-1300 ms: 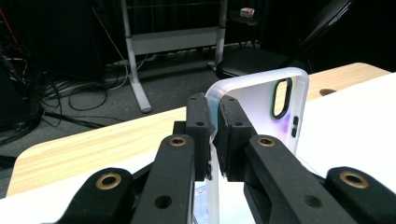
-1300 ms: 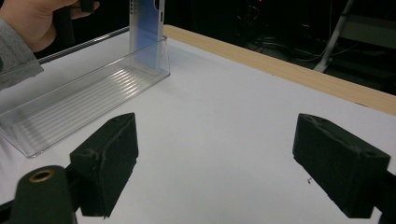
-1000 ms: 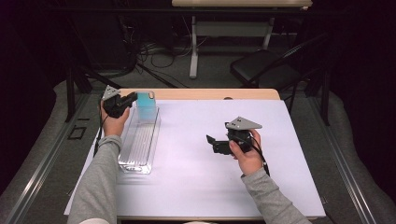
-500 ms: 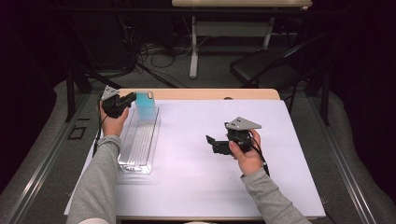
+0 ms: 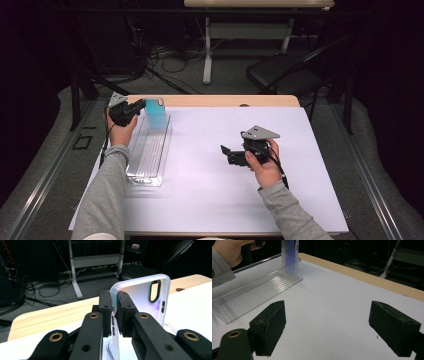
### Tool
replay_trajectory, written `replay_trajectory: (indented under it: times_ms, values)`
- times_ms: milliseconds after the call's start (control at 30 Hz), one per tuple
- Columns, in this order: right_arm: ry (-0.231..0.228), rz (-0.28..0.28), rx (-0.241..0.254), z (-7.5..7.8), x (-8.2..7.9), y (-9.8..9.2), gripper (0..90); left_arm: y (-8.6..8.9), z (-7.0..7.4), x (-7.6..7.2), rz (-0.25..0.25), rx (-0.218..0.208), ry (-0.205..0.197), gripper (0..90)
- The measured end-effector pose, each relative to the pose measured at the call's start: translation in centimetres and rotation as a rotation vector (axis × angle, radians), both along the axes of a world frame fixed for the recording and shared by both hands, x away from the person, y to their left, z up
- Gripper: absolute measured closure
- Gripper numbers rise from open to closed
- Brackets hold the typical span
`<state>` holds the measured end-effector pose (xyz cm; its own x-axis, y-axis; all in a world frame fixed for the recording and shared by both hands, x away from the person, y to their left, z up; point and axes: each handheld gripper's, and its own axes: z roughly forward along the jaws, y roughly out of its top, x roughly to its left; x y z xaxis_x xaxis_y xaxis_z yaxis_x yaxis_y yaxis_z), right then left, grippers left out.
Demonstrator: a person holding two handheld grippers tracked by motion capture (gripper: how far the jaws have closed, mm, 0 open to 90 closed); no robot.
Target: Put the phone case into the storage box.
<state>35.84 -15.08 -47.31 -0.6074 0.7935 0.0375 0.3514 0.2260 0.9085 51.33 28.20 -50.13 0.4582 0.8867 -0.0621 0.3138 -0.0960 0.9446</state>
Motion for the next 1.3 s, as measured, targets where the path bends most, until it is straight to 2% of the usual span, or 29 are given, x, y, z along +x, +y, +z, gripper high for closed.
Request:
replay_trajectory:
  times_ms: [667,1300]
  values:
    - [-0.004,0.003,-0.002,-0.03,-0.02,0.06,13.9,-0.12,-0.06,0.04,0.013,0.004,0.002,80.4]
    - [-0.003,0.002,0.001,0.02,-0.06,0.06,13.9,-0.01,0.46,-0.36,0.015,-0.011,0.015,59.6]
